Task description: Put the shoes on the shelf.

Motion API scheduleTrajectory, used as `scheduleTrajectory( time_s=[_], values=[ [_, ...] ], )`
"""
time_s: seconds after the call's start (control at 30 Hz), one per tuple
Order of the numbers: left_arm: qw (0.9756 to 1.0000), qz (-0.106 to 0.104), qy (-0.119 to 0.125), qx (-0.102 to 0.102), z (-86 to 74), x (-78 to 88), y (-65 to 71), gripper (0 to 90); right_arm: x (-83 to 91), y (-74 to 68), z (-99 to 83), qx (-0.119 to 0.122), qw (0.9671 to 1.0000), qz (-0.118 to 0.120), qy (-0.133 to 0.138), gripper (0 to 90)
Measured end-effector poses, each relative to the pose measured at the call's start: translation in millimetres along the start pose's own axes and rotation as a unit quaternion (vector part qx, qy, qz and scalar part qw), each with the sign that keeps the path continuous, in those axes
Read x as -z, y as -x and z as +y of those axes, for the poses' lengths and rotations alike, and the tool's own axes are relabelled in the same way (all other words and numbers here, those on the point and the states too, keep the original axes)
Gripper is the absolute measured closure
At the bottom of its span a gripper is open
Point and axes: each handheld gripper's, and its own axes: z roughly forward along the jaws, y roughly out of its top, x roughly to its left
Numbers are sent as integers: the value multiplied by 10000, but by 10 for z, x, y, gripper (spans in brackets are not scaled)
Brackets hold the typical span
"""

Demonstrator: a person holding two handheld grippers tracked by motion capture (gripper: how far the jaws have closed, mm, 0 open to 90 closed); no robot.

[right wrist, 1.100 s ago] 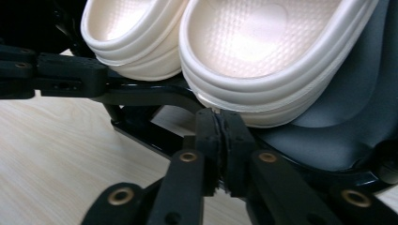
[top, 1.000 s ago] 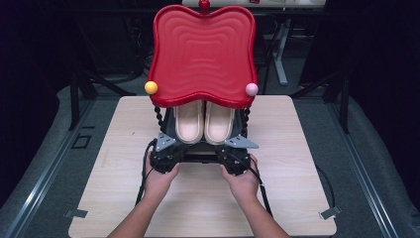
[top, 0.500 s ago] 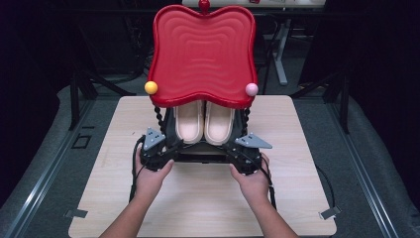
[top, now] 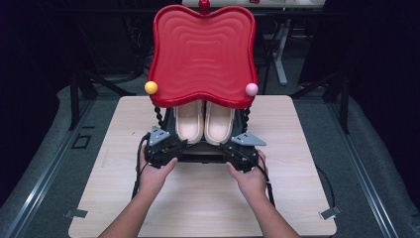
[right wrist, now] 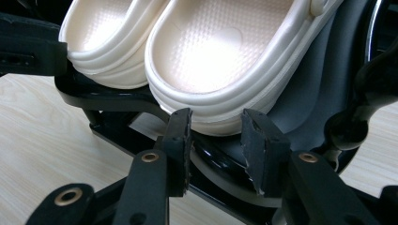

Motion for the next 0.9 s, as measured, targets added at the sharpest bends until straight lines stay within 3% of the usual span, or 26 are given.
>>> scheduleTrajectory(
  time_s=[0.9],
  values=[
    [10000, -24, 8, 17, 15, -21, -11, 563, -48, -2, 36, 12, 10000, -18, -62, 623]
  ],
)
